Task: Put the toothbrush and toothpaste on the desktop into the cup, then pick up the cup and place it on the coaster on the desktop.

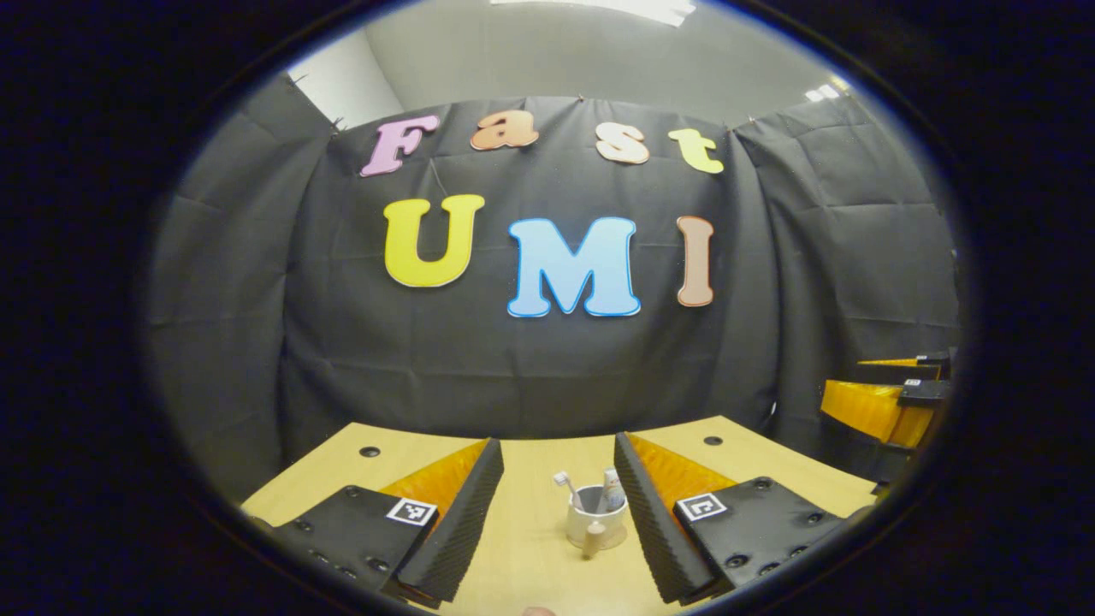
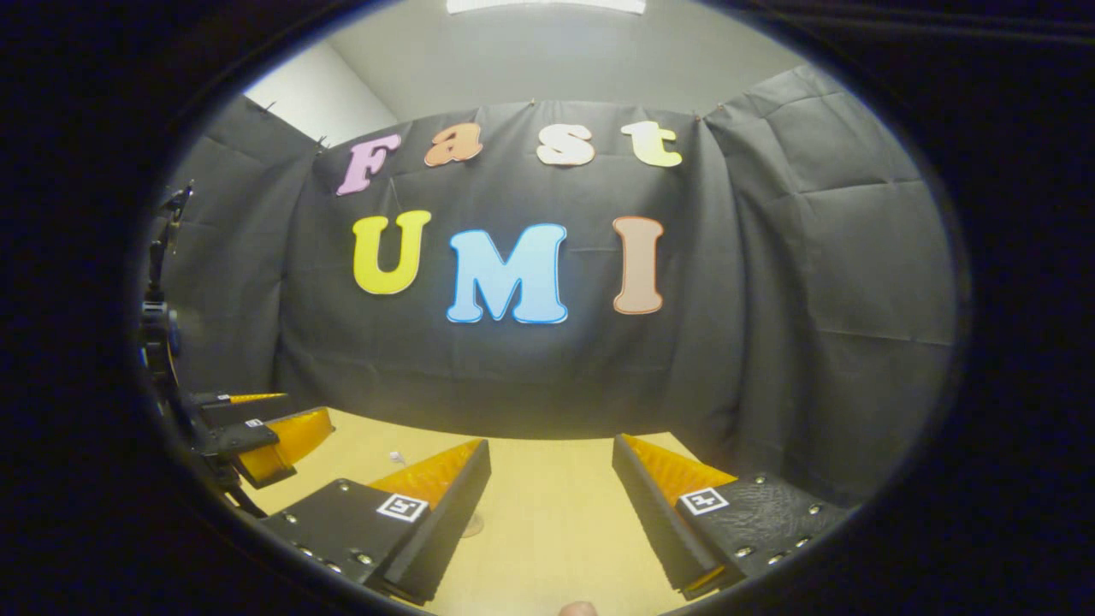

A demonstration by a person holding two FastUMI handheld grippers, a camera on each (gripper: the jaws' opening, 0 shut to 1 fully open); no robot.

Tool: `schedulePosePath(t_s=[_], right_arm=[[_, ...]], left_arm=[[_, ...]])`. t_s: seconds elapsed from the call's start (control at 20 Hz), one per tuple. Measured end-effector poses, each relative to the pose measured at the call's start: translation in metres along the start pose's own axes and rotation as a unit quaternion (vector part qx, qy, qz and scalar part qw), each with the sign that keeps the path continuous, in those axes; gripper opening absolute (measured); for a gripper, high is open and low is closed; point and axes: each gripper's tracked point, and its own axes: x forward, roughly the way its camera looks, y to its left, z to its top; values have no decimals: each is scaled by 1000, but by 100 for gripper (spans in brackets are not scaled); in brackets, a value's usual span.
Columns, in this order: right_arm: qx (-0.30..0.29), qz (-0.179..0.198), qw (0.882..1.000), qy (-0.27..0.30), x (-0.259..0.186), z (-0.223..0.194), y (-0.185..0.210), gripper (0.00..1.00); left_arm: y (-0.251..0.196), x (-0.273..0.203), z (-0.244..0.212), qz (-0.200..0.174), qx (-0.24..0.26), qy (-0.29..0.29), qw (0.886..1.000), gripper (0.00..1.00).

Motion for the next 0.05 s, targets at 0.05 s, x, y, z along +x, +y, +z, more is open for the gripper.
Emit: schedulePosePath(t_s=[0.05], right_arm=[[3, 3, 1000, -2, -1, 2, -7, 91]], left_arm=[[-6, 0, 1, 7, 0, -3, 1000, 80]])
